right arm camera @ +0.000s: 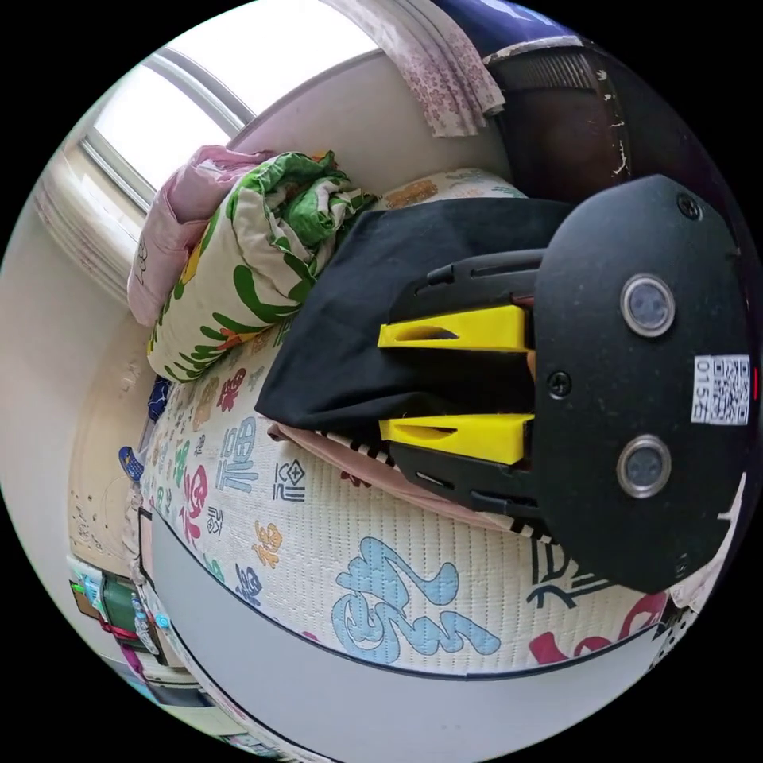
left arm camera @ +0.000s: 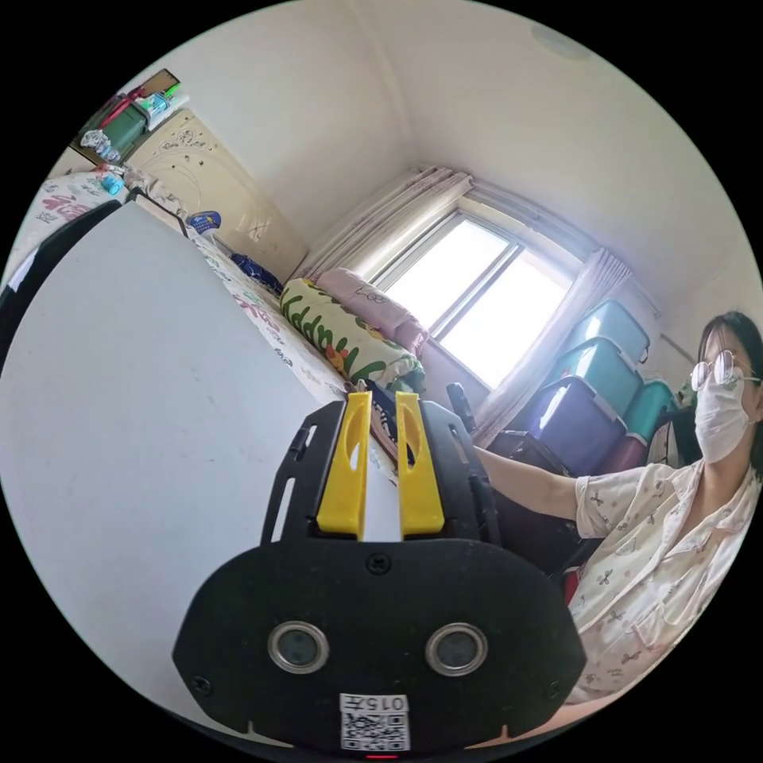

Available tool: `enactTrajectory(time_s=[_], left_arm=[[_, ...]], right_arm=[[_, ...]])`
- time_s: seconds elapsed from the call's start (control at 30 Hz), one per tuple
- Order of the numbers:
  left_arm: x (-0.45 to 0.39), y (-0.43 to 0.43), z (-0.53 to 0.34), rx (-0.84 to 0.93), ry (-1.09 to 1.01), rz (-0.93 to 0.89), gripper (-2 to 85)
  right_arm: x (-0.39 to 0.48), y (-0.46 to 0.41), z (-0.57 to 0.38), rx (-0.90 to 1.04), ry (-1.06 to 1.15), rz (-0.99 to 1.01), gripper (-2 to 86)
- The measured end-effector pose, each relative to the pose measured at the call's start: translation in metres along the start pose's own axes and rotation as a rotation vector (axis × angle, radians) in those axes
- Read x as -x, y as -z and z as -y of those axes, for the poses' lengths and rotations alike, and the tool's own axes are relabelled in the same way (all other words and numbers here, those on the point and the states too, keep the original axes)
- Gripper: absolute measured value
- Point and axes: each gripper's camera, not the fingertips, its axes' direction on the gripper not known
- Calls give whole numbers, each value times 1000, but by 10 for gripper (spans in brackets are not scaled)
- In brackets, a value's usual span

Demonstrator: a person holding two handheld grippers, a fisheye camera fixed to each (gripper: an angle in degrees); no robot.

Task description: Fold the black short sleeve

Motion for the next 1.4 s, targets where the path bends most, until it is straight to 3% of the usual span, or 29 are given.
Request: enactTrajectory(time_s=[0.13, 0.3, 0.53, 0.67, 0.77, 0.83, 0.97, 1.17, 1.27, 1.4], left_arm=[[0, 10, 4, -7, 6, 11, 56], [0, 23, 10, -7, 7, 4, 56], [-6, 46, 17, -37, -16, -13, 68], [-9, 62, 19, -96, -29, -80, 140], [-23, 81, 14, -150, 64, -299, 183], [-48, 97, 8, -128, 45, -308, 195], [-115, 140, -30, -35, 6, 32, 224], [-206, 153, -51, 43, -215, 251, 137], [-228, 128, -45, 189, -320, 303, 99], [-234, 103, -32, 253, -320, 263, 108]], right_arm=[[-12, 22, -11, -24, -43, 28, 53], [-56, 74, -31, -88, -202, 266, 48], [-78, 222, -88, -448, -121, 819, 48], [-64, 290, -120, -596, -52, 1144, 49], [-44, 292, -140, -561, -61, 1339, 50], [-26, 281, -153, -502, -66, 1407, 50], [13, 257, -191, -392, -56, 1402, 50], [19, 240, -235, -382, -150, 1413, 52], [19, 248, -249, -403, -115, 1385, 54], [23, 262, -261, -423, -25, 1327, 57]])
